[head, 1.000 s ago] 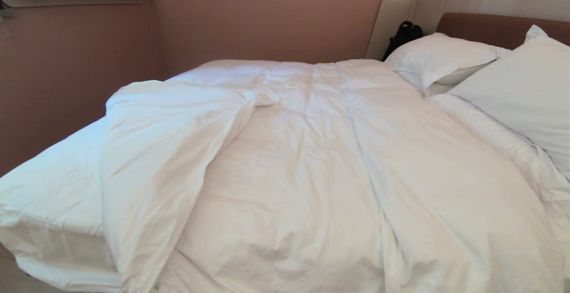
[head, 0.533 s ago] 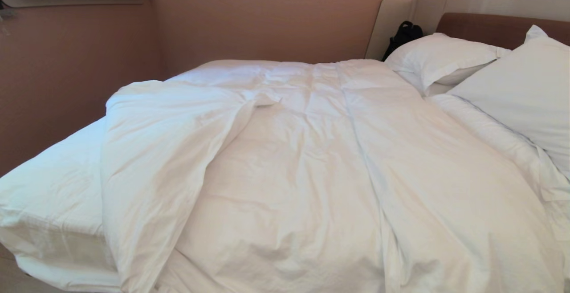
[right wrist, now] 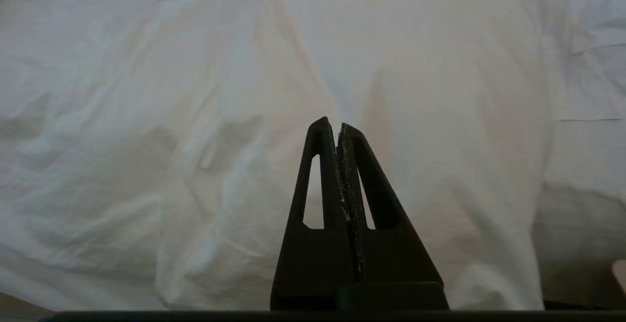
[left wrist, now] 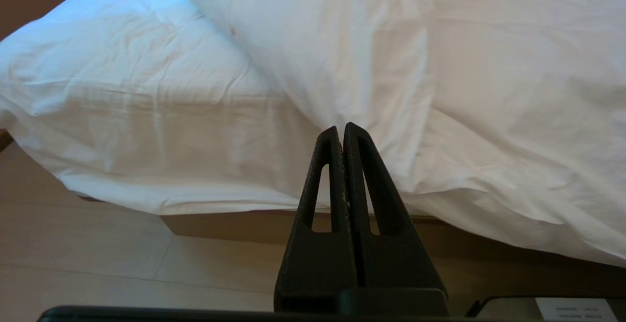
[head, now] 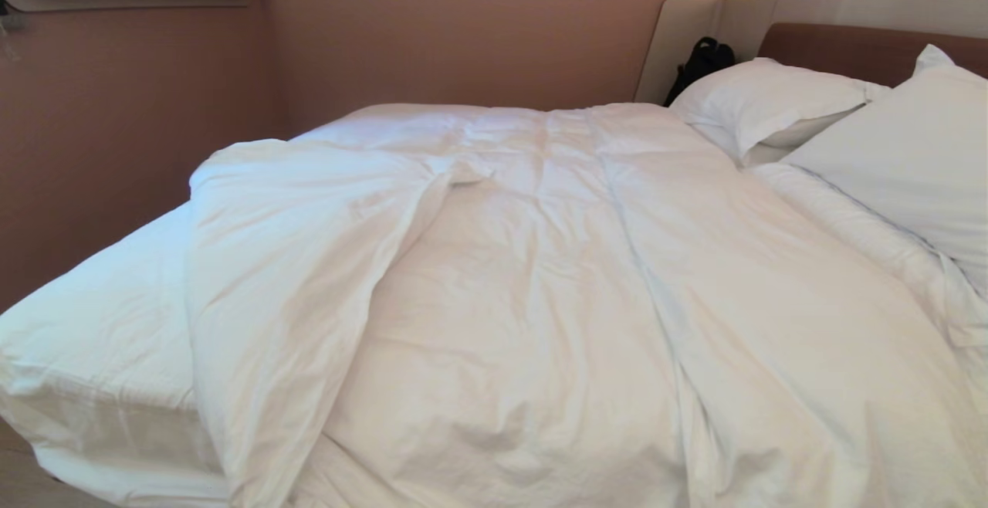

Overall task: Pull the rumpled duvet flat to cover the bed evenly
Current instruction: Hold the folded corner of the quilt

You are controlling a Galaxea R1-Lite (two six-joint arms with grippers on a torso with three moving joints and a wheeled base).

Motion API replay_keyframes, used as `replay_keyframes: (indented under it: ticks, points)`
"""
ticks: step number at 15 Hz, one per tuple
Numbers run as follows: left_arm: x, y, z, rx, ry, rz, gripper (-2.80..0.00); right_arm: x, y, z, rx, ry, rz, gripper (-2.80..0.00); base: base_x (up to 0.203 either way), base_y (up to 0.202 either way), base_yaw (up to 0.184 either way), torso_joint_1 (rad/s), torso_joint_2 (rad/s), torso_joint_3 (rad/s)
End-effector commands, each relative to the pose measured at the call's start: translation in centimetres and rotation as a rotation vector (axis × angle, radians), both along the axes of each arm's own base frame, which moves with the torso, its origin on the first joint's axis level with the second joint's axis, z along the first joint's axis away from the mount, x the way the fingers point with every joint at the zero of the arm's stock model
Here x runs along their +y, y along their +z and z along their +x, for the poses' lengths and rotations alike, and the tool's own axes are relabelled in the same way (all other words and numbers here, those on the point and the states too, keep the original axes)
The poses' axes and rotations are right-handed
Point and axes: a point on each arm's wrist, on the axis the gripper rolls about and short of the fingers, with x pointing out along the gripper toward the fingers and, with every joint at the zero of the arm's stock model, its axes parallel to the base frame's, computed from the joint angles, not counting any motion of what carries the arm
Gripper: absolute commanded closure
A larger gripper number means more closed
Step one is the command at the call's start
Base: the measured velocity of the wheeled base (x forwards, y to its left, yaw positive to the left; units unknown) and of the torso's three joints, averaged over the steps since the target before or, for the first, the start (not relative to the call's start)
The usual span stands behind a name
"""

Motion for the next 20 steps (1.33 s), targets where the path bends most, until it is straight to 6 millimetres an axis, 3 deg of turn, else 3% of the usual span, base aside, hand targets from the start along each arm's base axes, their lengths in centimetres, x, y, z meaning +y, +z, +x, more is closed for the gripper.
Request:
replay_keyframes:
  ticks: [1,20]
  points:
    - [0.00,0.01,0.01,0.000,0.000,0.001,0.00,0.00,-0.01,0.00,0.001,0.001,0.000,0.00,0.000,0.201,0.001,0.002,0.00,0.001]
    - [-0.01,-0.01,0.01,0.002,-0.003,0.002,0.00,0.00,-0.01,0.00,0.001,0.001,0.000,0.00,0.000,0.197,0.000,0.002,0.00,0.003]
